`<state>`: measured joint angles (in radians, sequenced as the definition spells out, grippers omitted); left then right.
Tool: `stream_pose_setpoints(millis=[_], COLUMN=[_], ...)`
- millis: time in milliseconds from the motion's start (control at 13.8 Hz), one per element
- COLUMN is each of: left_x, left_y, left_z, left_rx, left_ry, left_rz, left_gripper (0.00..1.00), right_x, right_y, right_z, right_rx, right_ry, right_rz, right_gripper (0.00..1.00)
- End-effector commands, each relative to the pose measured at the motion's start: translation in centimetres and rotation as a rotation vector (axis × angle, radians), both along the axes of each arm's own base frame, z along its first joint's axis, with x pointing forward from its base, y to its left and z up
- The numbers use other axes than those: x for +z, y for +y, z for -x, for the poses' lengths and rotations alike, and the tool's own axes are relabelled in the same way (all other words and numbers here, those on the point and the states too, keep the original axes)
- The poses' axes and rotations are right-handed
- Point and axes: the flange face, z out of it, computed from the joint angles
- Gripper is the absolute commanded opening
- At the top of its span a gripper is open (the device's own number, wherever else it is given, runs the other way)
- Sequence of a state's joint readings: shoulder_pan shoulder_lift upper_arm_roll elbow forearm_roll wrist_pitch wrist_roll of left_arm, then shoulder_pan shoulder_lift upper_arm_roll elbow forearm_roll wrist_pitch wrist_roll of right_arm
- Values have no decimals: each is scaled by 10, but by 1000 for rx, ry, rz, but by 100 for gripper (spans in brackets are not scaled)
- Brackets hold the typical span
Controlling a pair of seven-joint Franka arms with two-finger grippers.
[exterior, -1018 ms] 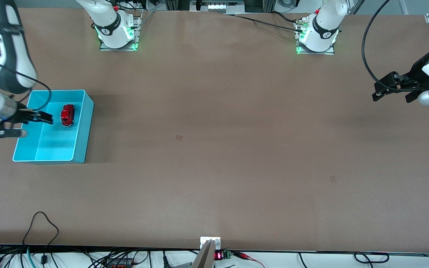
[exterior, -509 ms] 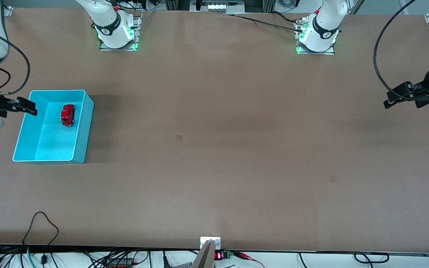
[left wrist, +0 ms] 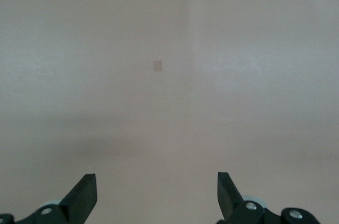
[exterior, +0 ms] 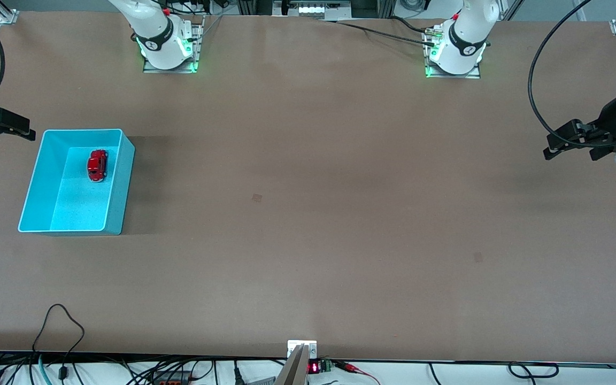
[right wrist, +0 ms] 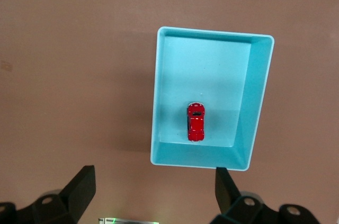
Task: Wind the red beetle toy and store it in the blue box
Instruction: 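Open the right gripper and withdraw it from the blue box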
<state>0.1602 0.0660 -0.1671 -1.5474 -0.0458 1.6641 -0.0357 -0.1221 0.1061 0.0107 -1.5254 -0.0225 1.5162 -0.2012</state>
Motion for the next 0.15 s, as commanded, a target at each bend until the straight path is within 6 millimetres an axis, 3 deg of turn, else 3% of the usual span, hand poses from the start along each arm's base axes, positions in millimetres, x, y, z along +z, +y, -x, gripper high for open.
stream_pose_setpoints(millis=[0,73], left_x=[2,3], left_y=[-5,2], left_z=[2,2], left_rx=[-12,1], left_ry=[-5,-7], left_rz=[-18,-22], left_gripper=[100,100], right_x=[5,5], right_y=[3,3], right_z=[1,1], right_rx=[-10,-10], right_ry=[5,5], right_rz=[-20,-20], right_gripper=[100,100])
